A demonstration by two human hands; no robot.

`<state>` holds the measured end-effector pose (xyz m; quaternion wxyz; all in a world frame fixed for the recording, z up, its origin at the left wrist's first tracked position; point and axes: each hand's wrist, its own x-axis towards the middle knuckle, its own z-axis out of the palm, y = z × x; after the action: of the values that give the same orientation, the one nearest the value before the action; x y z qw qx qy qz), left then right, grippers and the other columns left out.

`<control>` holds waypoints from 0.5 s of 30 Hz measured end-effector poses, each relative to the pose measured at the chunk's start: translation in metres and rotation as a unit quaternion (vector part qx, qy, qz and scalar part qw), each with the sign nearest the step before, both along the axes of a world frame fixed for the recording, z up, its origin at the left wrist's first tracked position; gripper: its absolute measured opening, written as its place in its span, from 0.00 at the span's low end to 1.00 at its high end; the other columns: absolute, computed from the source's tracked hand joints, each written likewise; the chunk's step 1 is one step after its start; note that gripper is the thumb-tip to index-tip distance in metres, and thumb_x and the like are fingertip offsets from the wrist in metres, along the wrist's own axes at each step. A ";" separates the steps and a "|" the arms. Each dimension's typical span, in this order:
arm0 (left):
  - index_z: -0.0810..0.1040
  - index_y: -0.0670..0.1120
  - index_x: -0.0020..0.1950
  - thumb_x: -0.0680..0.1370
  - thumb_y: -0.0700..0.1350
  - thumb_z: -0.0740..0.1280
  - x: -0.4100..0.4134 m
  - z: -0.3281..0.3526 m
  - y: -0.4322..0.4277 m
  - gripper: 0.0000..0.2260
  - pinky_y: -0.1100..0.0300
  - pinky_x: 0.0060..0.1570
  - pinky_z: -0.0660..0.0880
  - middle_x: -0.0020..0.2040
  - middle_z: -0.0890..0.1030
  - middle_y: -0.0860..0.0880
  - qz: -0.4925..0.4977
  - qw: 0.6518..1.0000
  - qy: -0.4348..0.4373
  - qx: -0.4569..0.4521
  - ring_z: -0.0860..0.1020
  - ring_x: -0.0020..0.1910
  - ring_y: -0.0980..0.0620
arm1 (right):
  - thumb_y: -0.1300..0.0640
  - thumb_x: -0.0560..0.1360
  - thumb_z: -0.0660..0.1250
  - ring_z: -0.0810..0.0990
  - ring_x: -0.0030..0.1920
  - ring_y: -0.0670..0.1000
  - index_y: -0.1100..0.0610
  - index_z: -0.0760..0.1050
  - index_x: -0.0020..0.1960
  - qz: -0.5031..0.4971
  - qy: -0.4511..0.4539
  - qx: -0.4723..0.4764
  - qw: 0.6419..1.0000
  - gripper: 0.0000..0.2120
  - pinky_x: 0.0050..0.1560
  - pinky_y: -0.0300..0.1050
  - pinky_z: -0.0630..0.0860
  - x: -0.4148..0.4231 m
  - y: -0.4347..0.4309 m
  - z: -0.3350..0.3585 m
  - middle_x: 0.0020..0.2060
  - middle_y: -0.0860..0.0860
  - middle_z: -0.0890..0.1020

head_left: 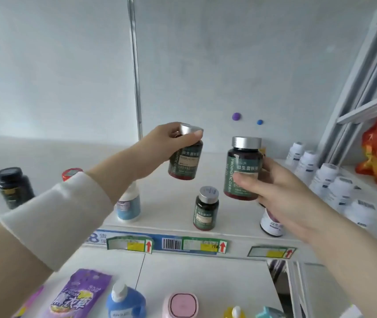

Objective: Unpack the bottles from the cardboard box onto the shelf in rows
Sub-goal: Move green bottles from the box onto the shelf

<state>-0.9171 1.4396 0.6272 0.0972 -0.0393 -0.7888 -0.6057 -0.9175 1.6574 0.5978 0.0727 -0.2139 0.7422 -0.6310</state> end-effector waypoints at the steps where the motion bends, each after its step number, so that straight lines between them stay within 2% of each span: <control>1: 0.77 0.48 0.55 0.76 0.49 0.67 -0.014 0.002 -0.005 0.10 0.55 0.58 0.75 0.53 0.81 0.47 0.006 1.000 -0.001 -0.014 0.79 0.55 0.49 | 0.46 0.55 0.72 0.79 0.57 0.48 0.49 0.76 0.53 0.002 0.003 0.014 1.000 0.26 0.64 0.47 0.70 -0.013 -0.004 0.006 0.52 0.48 0.83; 4: 0.77 0.47 0.59 0.76 0.49 0.67 -0.059 0.007 -0.018 0.13 0.65 0.49 0.76 0.53 0.80 0.49 0.010 0.998 -0.015 -0.056 0.79 0.50 0.55 | 0.50 0.62 0.74 0.79 0.56 0.46 0.47 0.74 0.52 0.006 0.017 0.058 0.998 0.20 0.59 0.41 0.71 -0.057 -0.017 0.016 0.52 0.46 0.82; 6: 0.77 0.46 0.60 0.75 0.48 0.68 -0.094 0.006 -0.028 0.15 0.68 0.44 0.76 0.51 0.80 0.50 0.012 0.996 -0.026 -0.079 0.78 0.49 0.55 | 0.53 0.66 0.75 0.78 0.54 0.44 0.47 0.73 0.50 -0.003 0.023 0.095 0.995 0.16 0.56 0.39 0.72 -0.089 -0.027 0.018 0.50 0.45 0.81; 7: 0.77 0.45 0.61 0.75 0.47 0.69 -0.113 0.004 -0.033 0.16 0.66 0.46 0.77 0.51 0.79 0.50 0.014 0.995 -0.030 -0.091 0.79 0.51 0.53 | 0.52 0.65 0.75 0.79 0.54 0.44 0.47 0.73 0.51 -0.003 0.023 0.117 0.993 0.18 0.57 0.40 0.72 -0.106 -0.033 0.016 0.50 0.45 0.81; 9: 0.77 0.45 0.60 0.73 0.47 0.71 -0.150 -0.002 -0.041 0.16 0.58 0.54 0.77 0.53 0.79 0.48 0.018 0.991 -0.035 -0.129 0.79 0.55 0.48 | 0.47 0.59 0.78 0.79 0.55 0.46 0.49 0.74 0.57 -0.007 0.026 0.158 0.987 0.28 0.61 0.47 0.73 -0.140 -0.044 0.012 0.51 0.46 0.82; 10: 0.77 0.45 0.59 0.73 0.47 0.72 -0.169 -0.005 -0.044 0.16 0.54 0.58 0.76 0.54 0.80 0.47 0.018 0.988 -0.038 -0.151 0.78 0.56 0.47 | 0.45 0.57 0.78 0.79 0.55 0.46 0.49 0.73 0.58 -0.015 0.021 0.175 0.984 0.32 0.60 0.47 0.74 -0.154 -0.050 0.009 0.51 0.46 0.82; 11: 0.78 0.46 0.58 0.72 0.48 0.72 -0.186 -0.010 -0.047 0.16 0.52 0.60 0.75 0.55 0.80 0.46 0.016 0.984 -0.042 -0.172 0.78 0.57 0.46 | 0.45 0.57 0.78 0.79 0.53 0.45 0.50 0.72 0.58 -0.019 0.015 0.185 0.983 0.32 0.55 0.42 0.75 -0.168 -0.055 0.004 0.50 0.46 0.82; 13: 0.78 0.46 0.56 0.71 0.48 0.73 -0.217 -0.018 -0.049 0.16 0.54 0.58 0.74 0.55 0.80 0.46 0.005 0.979 -0.049 -0.195 0.78 0.54 0.46 | 0.53 0.64 0.77 0.78 0.48 0.42 0.50 0.71 0.57 -0.020 -0.005 0.187 0.982 0.25 0.44 0.33 0.70 -0.190 -0.065 -0.004 0.47 0.45 0.80; 15: 0.78 0.45 0.57 0.72 0.47 0.73 -0.245 -0.026 -0.051 0.15 0.59 0.52 0.72 0.53 0.79 0.47 -0.012 0.977 -0.050 -0.207 0.76 0.51 0.49 | 0.57 0.65 0.77 0.79 0.48 0.46 0.52 0.71 0.57 -0.018 -0.019 0.197 0.980 0.24 0.42 0.34 0.71 -0.211 -0.073 -0.015 0.46 0.45 0.79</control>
<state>-1.1625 1.3889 0.6010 0.0395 -0.0378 -0.9002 -0.4320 -1.1283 1.5840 0.5826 0.1162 -0.1702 0.8540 -0.4778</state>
